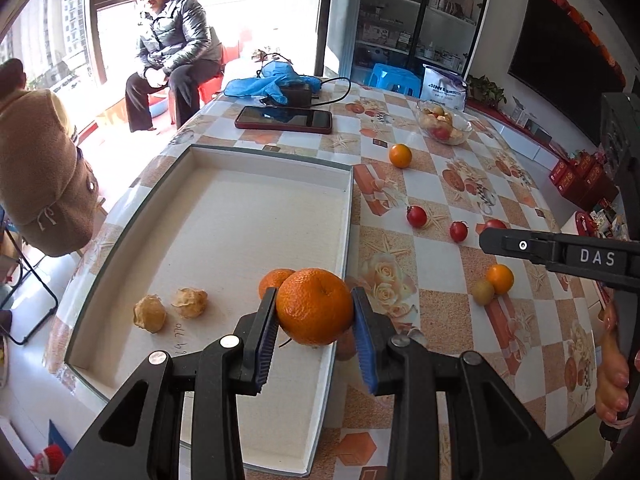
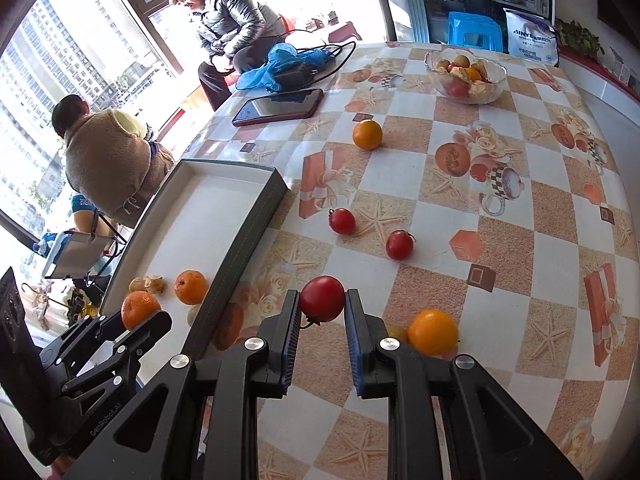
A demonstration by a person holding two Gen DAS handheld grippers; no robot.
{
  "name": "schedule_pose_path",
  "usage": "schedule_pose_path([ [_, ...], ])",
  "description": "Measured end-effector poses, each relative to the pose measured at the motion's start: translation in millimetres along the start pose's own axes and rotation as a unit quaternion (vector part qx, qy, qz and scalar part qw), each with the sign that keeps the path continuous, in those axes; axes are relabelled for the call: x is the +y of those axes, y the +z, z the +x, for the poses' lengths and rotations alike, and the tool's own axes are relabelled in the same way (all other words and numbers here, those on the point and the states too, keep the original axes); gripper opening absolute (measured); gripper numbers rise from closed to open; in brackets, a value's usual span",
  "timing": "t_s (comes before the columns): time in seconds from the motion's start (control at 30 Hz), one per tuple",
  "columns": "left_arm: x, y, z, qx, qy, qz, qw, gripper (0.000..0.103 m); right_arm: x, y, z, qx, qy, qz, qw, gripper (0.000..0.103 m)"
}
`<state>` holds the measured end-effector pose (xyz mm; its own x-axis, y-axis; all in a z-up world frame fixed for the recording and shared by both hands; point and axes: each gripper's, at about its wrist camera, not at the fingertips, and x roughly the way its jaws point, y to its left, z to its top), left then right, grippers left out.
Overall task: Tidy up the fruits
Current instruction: 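Carry the orange and red tomato over the white tray and open both grippers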
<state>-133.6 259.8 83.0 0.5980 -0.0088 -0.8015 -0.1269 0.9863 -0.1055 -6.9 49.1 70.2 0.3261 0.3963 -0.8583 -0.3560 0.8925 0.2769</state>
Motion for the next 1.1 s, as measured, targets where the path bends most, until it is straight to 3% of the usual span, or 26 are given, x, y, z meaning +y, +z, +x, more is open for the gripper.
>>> schedule_pose_path([
  [0.53,51.9,-5.5,19.1,0.019,0.044,-0.027,0.9985,0.038,105.4,19.4,43.7,0.038,0.019,-0.094,0.995,0.023],
  [0.7,62.0,-8.0,27.0,0.029,0.051,-0.036,0.9976,0.038,115.3,21.5,64.0,0.058,0.032,-0.09,0.994,0.023],
  [1.1,71.1,-13.6,44.8,0.05,0.06,-0.044,0.996,0.039,118.3,20.8,95.1,0.08,0.016,-0.091,0.992,0.023],
])
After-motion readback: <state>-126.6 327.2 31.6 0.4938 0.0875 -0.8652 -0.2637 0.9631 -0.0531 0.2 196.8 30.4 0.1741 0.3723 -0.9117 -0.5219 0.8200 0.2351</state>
